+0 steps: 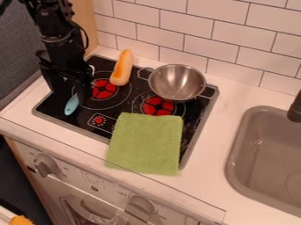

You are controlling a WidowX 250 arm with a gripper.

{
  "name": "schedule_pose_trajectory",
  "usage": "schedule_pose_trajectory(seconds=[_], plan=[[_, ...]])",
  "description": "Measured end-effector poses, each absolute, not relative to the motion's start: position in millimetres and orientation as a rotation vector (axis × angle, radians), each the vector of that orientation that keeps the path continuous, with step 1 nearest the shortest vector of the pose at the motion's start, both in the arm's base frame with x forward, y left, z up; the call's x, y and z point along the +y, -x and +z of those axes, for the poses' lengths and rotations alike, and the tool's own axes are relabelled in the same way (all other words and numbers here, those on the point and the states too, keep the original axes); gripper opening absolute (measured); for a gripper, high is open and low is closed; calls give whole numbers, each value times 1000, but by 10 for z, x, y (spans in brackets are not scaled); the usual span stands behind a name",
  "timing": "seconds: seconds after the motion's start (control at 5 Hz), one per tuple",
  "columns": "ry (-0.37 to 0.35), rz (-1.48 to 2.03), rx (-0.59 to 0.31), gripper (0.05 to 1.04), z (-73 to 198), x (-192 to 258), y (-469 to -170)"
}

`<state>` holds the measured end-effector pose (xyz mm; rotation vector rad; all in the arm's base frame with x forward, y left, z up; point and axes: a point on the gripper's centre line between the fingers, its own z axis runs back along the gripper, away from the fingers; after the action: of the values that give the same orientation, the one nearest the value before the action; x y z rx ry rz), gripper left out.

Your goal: Put the bread on the center of the green cloth

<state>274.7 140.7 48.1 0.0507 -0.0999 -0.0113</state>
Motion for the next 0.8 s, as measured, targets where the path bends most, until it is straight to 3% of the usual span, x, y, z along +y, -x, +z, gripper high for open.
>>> schedule_pose_trajectory(seconds=[0.4, 0.8], plan=[[-25, 4, -78, 1001, 378, 1351, -2872], [-16, 98, -46, 1000, 228, 1392, -3464]])
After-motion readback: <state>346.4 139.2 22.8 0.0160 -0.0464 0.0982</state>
